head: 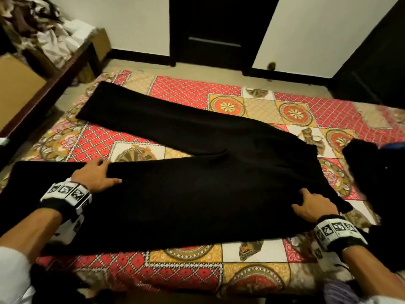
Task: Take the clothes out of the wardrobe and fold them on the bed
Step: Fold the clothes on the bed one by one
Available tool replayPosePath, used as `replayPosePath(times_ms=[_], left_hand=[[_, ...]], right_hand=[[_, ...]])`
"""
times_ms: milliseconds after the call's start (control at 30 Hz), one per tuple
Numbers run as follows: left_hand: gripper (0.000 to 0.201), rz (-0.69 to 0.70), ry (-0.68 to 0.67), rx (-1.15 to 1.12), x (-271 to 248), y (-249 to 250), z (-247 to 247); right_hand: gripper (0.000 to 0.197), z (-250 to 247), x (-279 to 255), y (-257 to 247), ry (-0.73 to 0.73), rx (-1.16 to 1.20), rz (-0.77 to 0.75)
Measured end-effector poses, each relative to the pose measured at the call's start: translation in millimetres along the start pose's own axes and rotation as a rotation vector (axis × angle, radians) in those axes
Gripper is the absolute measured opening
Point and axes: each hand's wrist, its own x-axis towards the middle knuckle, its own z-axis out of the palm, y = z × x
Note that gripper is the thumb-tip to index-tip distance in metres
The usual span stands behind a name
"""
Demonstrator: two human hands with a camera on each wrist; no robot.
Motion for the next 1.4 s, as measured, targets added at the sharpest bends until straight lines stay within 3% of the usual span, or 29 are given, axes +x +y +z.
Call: replayPosePath(times_ms=[67,133,200,267,333,433,533,700,800,967,1133,1300,1400], left_hand=[[0.091,0.149,0.102,0.077,-3.5,31.4,-2.0],[0.088,0.424,0.181,0.054,-10.0,76.1,1.3],[0.082,0.633,0.161,0.008,-16.1,125.8,7.2],[0.079,0.722,0.102,-0.008,-15.2,176.9,11.7],[0.076,0.734,0.081,-0.019,-8.3,222.3,11.5],[0.077,0.721,0.156,-0.127,8.6,273.2,0.2],[0.080,0.684,0.214,-0.166,22.6,304.0,-7.4],[0.073,0.727,0.230,0.165,18.8,329.9,23.5],[0.074,0.634,0.245,0.141,17.6,335.0,37.0],[0.070,0.591,0.190,0.169,18.7,345.4,32.2],[0.069,0.567,0.177,0.136,16.4,348.6,33.3],[0.067,0.573,0.173,0.090,13.5,346.6,41.9],[0.067,0.568,0.162,0.082,13.3,346.4,40.2]], right_hand=[[0.065,-9.0,16.9,8.9,0.083,0.014,-0.035],[0.066,-14.2,33.4,11.7,0.132,0.023,-0.070],[0.062,-19.6,46.9,8.3,0.074,-0.028,-0.068],[0.044,-31.9,57.1,3.1,0.088,-0.043,-0.038],[0.030,-52.5,70.6,-2.9,0.255,0.008,-0.033],[0.028,-84.4,95.7,-14.0,0.433,0.120,-0.147],[0.035,-105.5,131.9,-24.8,0.420,0.155,-0.231],[0.036,-114.4,197.8,-40.6,0.313,0.127,-0.222],[0.036,-108.4,233.1,-54.6,0.295,0.126,-0.217],[0.047,-94.1,261.6,-77.4,0.190,0.256,-0.153],[0.046,-84.7,272.9,-70.7,0.258,0.492,-0.103],[0.037,-86.2,267.5,-72.4,0.211,0.313,-0.073],[0.026,-90.3,256.2,-75.4,0.395,0.312,-0.090]])
